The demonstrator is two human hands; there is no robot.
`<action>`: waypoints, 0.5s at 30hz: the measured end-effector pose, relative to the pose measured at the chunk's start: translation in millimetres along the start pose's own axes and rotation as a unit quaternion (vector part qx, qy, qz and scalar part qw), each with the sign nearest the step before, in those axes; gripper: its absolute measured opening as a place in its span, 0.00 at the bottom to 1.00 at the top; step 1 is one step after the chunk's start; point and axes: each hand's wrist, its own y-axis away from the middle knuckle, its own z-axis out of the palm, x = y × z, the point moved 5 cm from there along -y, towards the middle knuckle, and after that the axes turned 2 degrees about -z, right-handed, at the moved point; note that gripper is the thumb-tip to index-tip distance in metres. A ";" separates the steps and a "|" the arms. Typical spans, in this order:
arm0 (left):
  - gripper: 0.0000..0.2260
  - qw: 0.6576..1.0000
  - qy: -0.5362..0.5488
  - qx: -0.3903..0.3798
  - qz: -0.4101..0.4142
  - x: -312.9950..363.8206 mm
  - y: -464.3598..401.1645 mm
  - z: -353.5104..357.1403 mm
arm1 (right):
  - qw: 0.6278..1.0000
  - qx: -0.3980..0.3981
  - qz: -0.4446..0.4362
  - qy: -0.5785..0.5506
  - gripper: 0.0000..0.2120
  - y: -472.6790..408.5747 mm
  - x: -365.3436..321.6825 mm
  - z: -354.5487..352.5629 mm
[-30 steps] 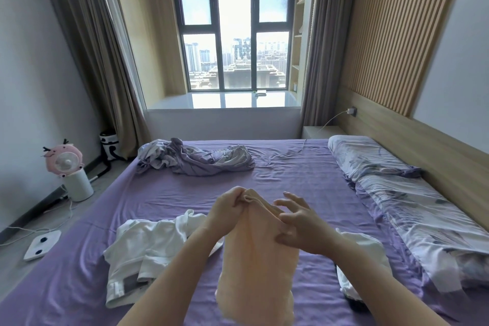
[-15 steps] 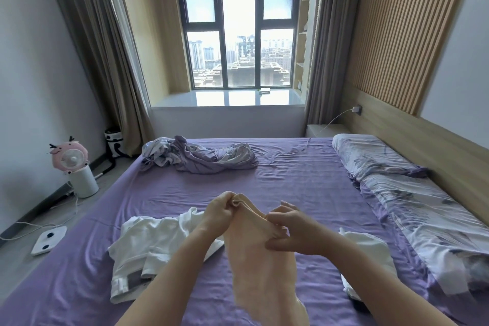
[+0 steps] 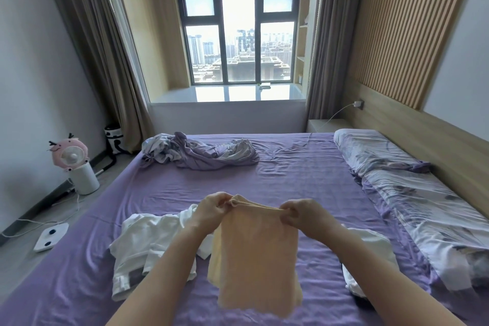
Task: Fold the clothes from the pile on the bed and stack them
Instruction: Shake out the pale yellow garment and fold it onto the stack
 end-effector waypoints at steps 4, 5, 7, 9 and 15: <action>0.09 0.999 0.002 0.043 0.000 1.6 -5.7 3.6 | 0.995 0.098 0.011 -0.007 0.06 -5.2 4.8 -2.4; 0.10 0.999 0.018 0.040 0.001 1.4 -5.6 6.3 | 0.993 0.121 0.001 -0.003 0.06 -4.1 5.1 -2.1; 0.11 0.999 0.034 0.035 0.007 -3.1 -2.8 11.6 | 0.991 0.130 -0.022 -0.007 0.05 -0.3 7.9 3.3; 0.10 0.999 0.017 0.024 0.018 -14.6 2.8 19.3 | 0.993 0.106 -0.041 -0.015 0.05 6.4 15.7 15.2; 0.10 0.993 0.044 -0.096 -0.055 -75.2 46.5 71.5 | 0.999 -0.047 -0.007 -0.016 0.12 43.7 54.9 88.1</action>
